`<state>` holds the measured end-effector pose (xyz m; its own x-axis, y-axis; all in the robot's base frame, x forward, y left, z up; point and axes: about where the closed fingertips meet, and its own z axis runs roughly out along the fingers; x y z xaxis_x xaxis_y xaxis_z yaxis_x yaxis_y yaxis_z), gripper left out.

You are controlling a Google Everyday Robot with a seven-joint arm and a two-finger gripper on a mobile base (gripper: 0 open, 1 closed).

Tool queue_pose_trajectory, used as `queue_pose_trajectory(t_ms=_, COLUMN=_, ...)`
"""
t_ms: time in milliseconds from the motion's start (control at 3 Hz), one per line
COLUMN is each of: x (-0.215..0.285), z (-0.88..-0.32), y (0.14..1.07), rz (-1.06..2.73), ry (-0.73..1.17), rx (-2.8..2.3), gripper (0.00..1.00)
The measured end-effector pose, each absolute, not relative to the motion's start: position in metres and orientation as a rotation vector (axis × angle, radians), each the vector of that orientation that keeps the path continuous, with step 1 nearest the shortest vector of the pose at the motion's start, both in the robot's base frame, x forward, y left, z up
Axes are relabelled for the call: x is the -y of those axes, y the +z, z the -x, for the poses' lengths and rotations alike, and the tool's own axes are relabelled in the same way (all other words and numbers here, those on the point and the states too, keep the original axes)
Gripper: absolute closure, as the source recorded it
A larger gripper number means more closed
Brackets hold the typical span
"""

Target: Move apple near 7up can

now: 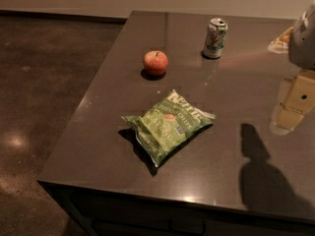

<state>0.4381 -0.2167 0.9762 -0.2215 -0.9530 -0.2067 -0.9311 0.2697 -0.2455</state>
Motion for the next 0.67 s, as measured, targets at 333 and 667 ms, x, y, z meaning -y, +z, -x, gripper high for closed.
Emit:
queue_pose_trajectory(t_ms=333, x=0.214, z=-0.442, y=0.982, rz=1.713, ry=-0.101, rx=-2.238, gripper=0.0)
queue_pose_trajectory(t_ms=667, x=0.204, z=-0.462, y=0.985, rz=1.662, ry=-0.062, rx=-2.242, gripper=0.0)
